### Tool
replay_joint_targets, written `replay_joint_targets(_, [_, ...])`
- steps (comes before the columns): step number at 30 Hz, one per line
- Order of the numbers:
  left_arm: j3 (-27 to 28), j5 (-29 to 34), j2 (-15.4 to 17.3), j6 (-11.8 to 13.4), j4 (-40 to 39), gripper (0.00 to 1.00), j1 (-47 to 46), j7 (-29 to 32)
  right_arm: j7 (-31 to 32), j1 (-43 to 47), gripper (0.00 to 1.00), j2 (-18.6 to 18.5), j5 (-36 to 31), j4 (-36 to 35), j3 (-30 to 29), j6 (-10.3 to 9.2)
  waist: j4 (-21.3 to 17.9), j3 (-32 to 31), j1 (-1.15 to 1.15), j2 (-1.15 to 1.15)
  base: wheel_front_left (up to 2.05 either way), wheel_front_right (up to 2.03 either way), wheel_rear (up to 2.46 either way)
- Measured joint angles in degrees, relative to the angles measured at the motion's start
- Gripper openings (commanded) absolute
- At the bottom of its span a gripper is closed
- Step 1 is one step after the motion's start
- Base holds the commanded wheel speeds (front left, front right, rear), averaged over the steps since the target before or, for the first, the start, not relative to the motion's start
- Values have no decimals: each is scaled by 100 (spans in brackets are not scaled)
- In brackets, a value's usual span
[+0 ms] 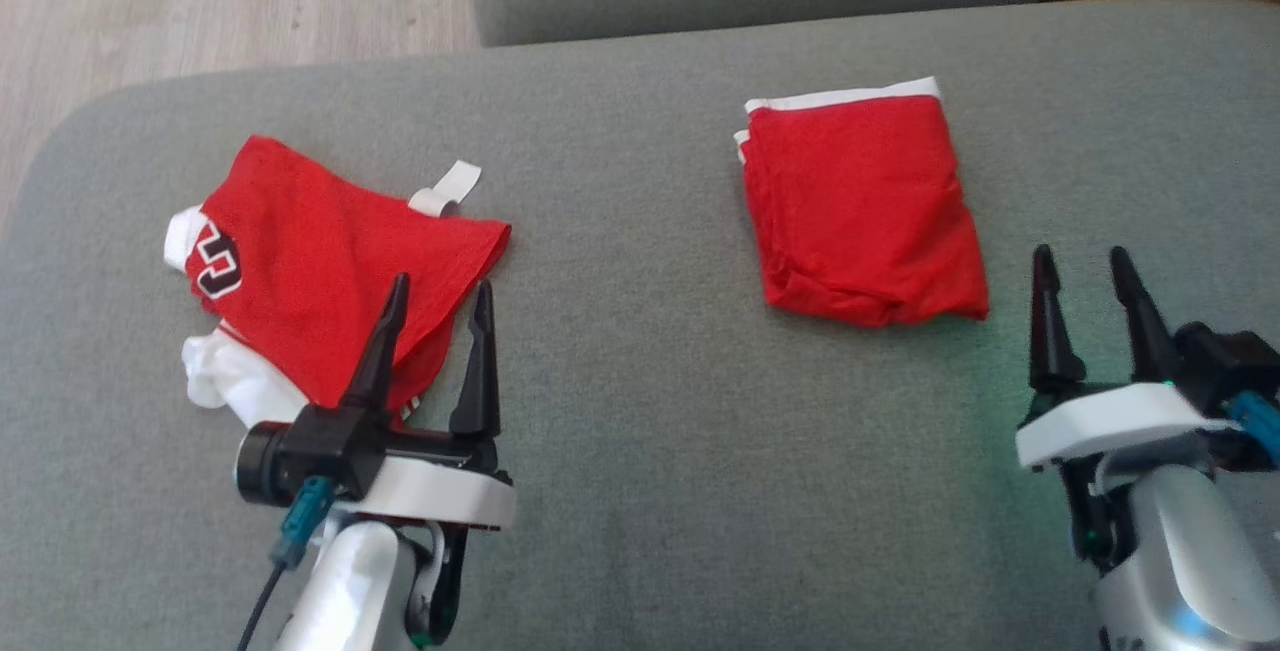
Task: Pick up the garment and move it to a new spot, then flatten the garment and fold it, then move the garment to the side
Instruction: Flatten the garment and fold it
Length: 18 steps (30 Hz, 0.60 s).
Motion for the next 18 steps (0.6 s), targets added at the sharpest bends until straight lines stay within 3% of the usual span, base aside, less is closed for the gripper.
replay_joint_targets(3, [-90, -1, 0, 0, -5, 100, -20, 0, 52, 25, 100, 32, -175, -227, -162, 0, 56, 109, 0, 0, 0, 0, 0])
replay_joint_targets(4, [-116, -1, 0, -1, -7, 100, -40, 0, 122, -29, 0, 34, -181, -313, -190, 0, 78, 163, 0, 0, 0, 0, 0])
replay_joint_targets(11, [-194, -2, 0, -3, -24, 100, -415, 0, 697, -1012, 0, 125, -504, -181, -435, 0, 313, 724, 2, 0, 0, 0, 0])
replay_joint_targets(18, [-287, -62, -2, -3, -36, 100, -696, 0, 972, -2111, 0, 132, -1169, 916, -757, 0, 599, 1281, 2, 0, 0, 0, 0])
